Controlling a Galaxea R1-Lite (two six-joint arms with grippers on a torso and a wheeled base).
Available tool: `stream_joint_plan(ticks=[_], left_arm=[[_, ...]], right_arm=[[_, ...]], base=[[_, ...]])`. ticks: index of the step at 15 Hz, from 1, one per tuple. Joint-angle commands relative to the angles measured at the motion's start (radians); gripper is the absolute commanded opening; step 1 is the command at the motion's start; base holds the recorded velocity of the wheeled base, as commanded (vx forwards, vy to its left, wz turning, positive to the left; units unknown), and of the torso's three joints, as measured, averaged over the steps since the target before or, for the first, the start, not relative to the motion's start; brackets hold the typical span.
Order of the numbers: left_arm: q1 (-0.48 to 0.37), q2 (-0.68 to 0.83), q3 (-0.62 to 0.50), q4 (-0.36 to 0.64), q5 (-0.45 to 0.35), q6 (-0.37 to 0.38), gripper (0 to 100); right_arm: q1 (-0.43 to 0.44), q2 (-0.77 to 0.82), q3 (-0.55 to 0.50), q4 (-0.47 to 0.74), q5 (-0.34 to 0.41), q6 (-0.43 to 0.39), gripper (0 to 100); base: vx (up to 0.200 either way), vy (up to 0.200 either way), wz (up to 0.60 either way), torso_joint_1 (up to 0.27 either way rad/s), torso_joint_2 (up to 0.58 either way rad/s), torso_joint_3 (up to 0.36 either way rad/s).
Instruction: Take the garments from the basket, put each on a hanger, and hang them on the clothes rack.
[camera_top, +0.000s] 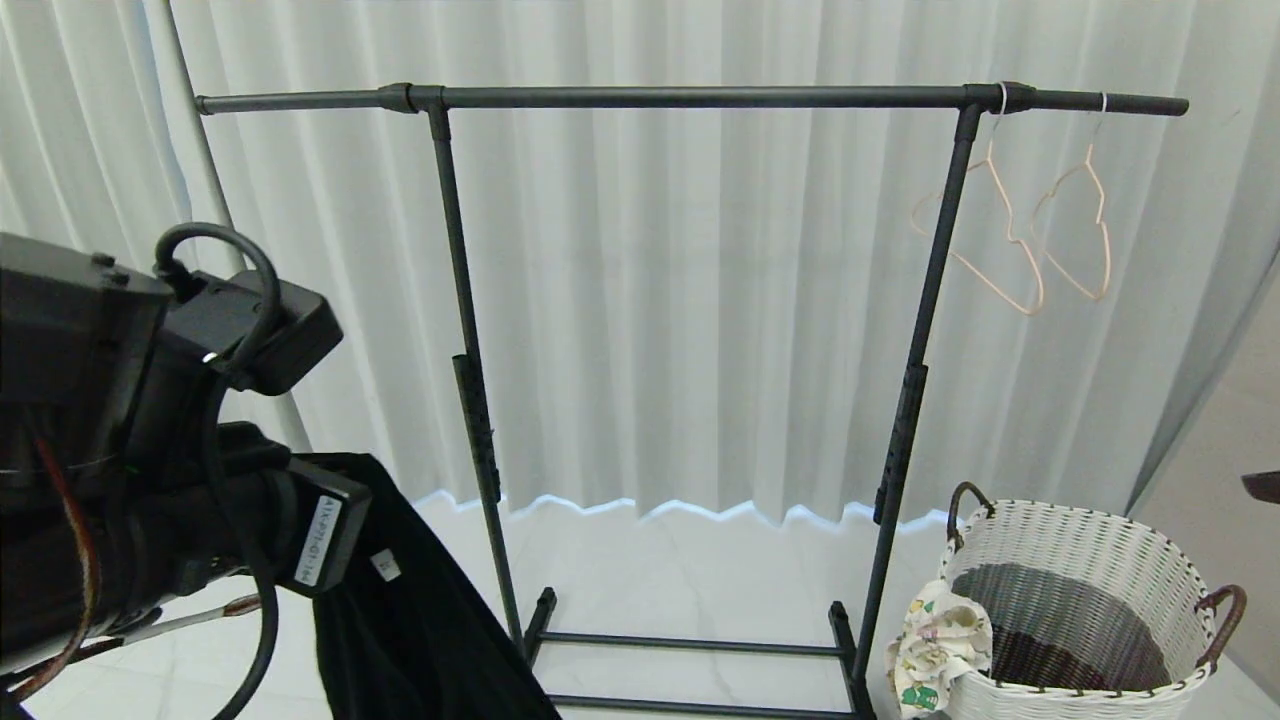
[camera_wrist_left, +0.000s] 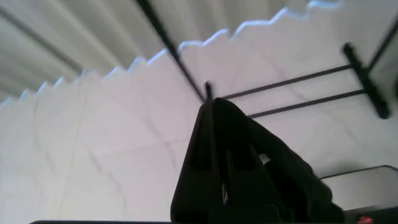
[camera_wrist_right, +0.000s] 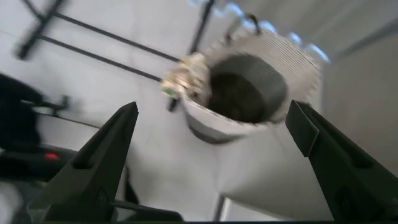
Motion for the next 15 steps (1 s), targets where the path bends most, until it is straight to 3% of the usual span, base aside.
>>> stream_joint_plan(ticks=[1, 4, 10, 12, 15], left_arm=[[0.066, -0.054, 0.043, -0.001, 0.000, 0.006, 0], [0.069, -0.083, 0.042, -0.001, -0.028, 0.088, 0], [0.068, -0.106, 0.039, -0.001, -0.029, 0.110, 0], [0.071, -0.104, 0.039, -0.004, -0.028, 0.104, 0], [0.069, -0.115, 0.040, -0.004, -0.028, 0.101, 0]], right_arm=[[-0.061, -0.001, 0.042, -0.048, -0.019, -0.027, 100], [-0.085, -0.002, 0.108, -0.223, -0.034, -0.032, 100], [-0.139, -0.001, 0.151, -0.311, -0.034, -0.064, 100], [-0.139, -0.004, 0.163, -0.321, -0.036, -0.076, 100], [-0.139, -0.002, 0.162, -0.330, -0.034, -0.092, 100]], base=[[0.000, 0.000, 0.00, 0.000, 0.00, 0.000], [0.067, -0.067, 0.00, 0.001, 0.00, -0.001], [0.200, -0.200, 0.00, -0.002, 0.00, 0.006], [0.200, 0.000, 0.00, 0.007, 0.00, 0.002], [0.000, 0.000, 0.00, 0.000, 0.00, 0.000]])
